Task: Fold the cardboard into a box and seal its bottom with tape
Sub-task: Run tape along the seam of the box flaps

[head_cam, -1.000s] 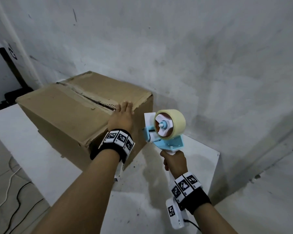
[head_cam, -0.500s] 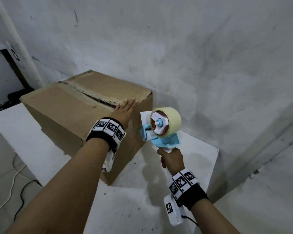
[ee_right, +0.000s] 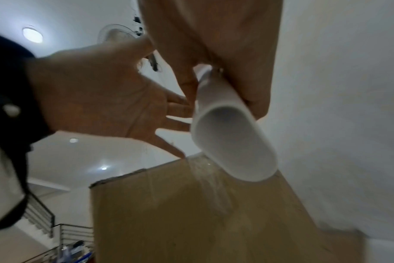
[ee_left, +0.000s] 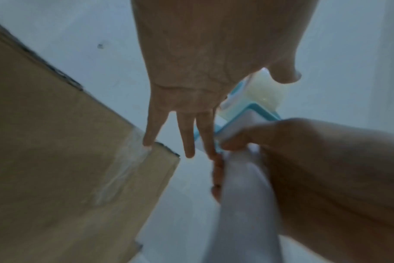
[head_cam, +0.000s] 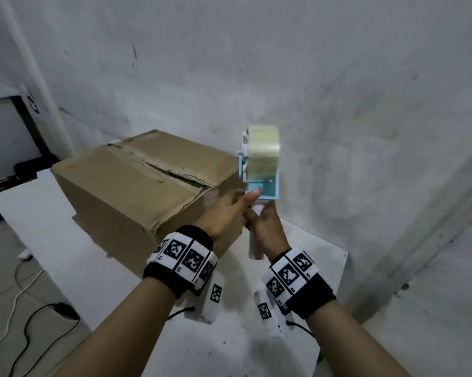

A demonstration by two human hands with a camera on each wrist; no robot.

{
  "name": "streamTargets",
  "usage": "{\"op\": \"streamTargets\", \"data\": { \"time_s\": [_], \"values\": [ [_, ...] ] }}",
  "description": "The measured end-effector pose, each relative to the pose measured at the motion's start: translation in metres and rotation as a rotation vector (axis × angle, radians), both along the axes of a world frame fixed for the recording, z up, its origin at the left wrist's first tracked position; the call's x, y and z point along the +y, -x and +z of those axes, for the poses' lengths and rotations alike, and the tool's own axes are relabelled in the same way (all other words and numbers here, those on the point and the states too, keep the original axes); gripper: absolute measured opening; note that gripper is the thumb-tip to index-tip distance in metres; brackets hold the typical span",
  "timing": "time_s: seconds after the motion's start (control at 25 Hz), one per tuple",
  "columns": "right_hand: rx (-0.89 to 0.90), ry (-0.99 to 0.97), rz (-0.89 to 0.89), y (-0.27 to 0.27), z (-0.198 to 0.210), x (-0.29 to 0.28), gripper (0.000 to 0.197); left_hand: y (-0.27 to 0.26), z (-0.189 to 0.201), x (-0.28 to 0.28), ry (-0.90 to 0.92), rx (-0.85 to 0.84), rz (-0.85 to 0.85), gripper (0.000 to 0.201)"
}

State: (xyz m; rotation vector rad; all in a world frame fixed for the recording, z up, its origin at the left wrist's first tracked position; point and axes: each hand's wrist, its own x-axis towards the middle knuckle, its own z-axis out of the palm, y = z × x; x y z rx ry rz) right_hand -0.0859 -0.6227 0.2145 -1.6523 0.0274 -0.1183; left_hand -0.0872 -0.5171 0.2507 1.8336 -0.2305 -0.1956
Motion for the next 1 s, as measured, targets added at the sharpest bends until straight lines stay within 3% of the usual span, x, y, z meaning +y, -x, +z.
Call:
{"op": "streamTargets", "data": {
  "time_s": [0.08,0.2,0.28,0.4,0.48,0.56,0.6,0.68,0.76,0.92,1.0],
  "values": [
    [-0.118,0.044,0.136,0.005,0.016,0.024,0.041,0.005,0.019,0.006,0.051,-0.039,0.039,0.041],
    [-0.252,0.034,0.294,0.018,0.038,0.057,0.032,0.012,0.036,0.032,0.029,-0.079,0.028,0.004],
    [-0.236,0.076,0.403,0.012,0.041,0.073,0.042,0.008,0.034,0.054,0.050,-0.166,0.125,0.005],
    [-0.236,0.245,0.583,-0.007,0.043,0.087,0.056,-0.006,0.031,0.098,0.228,-0.223,0.388,0.009],
    [-0.196,0.529,0.520,-0.034,0.041,0.088,0.050,-0.018,0.026,0.128,0.230,-0.158,0.489,0.014],
    [-0.060,1.026,0.347,-0.056,0.033,0.086,0.055,-0.028,0.018,0.159,0.234,-0.091,0.517,0.021],
    [0.009,1.176,0.324,-0.062,0.028,0.088,0.058,-0.033,0.014,0.175,0.249,-0.062,0.531,0.024],
    [0.091,1.281,0.337,-0.068,0.021,0.095,0.057,-0.043,0.009,0.203,0.234,-0.021,0.568,0.023],
    [0.119,1.350,0.333,-0.071,0.021,0.101,0.055,-0.052,0.006,0.228,0.142,-0.039,0.647,0.018],
    [0.316,1.459,0.322,-0.076,0.029,0.118,0.059,-0.073,0.000,0.282,-0.334,-0.234,0.834,0.036],
    [0.418,1.424,0.324,-0.075,0.038,0.132,0.067,-0.087,-0.009,0.306,-0.391,-0.172,0.851,0.042]
  ]
}}
